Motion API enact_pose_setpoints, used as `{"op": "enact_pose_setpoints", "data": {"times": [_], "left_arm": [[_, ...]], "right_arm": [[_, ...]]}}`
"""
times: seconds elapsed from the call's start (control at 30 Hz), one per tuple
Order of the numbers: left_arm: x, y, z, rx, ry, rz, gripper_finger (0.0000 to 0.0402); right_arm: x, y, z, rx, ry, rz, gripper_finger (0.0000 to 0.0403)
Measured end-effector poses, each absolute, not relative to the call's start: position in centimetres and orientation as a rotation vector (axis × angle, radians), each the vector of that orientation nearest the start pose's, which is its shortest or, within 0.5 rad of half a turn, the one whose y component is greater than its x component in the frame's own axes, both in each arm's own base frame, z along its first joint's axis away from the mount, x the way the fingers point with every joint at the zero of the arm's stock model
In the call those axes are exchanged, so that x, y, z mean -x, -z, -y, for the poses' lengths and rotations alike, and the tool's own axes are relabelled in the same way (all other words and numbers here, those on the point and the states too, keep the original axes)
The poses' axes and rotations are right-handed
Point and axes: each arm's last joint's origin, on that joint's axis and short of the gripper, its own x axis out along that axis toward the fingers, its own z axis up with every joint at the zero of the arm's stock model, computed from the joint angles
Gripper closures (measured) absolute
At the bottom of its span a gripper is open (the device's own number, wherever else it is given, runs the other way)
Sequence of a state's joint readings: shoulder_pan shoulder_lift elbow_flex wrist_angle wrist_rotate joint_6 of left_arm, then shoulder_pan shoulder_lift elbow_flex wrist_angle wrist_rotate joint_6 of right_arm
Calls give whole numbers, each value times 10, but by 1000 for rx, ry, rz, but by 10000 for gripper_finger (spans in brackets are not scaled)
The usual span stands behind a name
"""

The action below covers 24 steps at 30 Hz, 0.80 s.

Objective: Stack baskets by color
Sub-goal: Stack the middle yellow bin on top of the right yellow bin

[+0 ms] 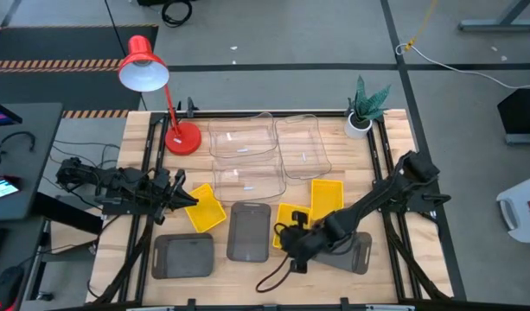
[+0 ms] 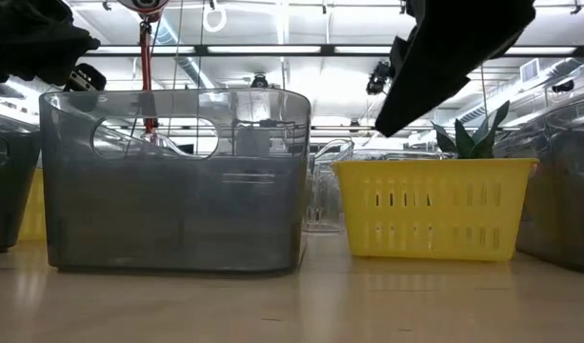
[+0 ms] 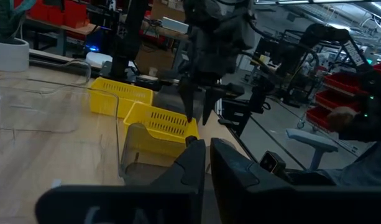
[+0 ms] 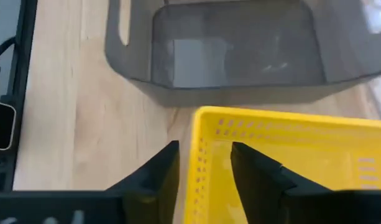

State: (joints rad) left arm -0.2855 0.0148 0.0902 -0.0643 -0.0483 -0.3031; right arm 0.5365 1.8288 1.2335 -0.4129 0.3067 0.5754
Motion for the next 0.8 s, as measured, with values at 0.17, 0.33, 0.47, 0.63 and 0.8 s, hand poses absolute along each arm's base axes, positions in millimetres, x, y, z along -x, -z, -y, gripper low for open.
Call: {"op": "enact_pose_setpoints", "data": {"times": [0.17, 0.33, 0.47, 0.63, 0.8], "left_arm": [[-89, -187, 25, 303, 237, -25, 368], [-89, -187, 25, 304, 237, -25, 365], [-89, -187, 25, 303, 237, -25, 371], [-89, -187, 25, 304, 237, -25, 373], [-89, -187, 25, 304, 237, -25, 365]], "right_arm": [[-336, -189, -192, -124, 28, -998, 218], [-340, -189, -195, -147, 6, -1013, 214], [-340, -183, -193, -126, 59, -1024, 223], [-343, -168, -195, -111, 69, -1054, 235], [-345, -152, -194, -102, 75, -1111, 247]]}}
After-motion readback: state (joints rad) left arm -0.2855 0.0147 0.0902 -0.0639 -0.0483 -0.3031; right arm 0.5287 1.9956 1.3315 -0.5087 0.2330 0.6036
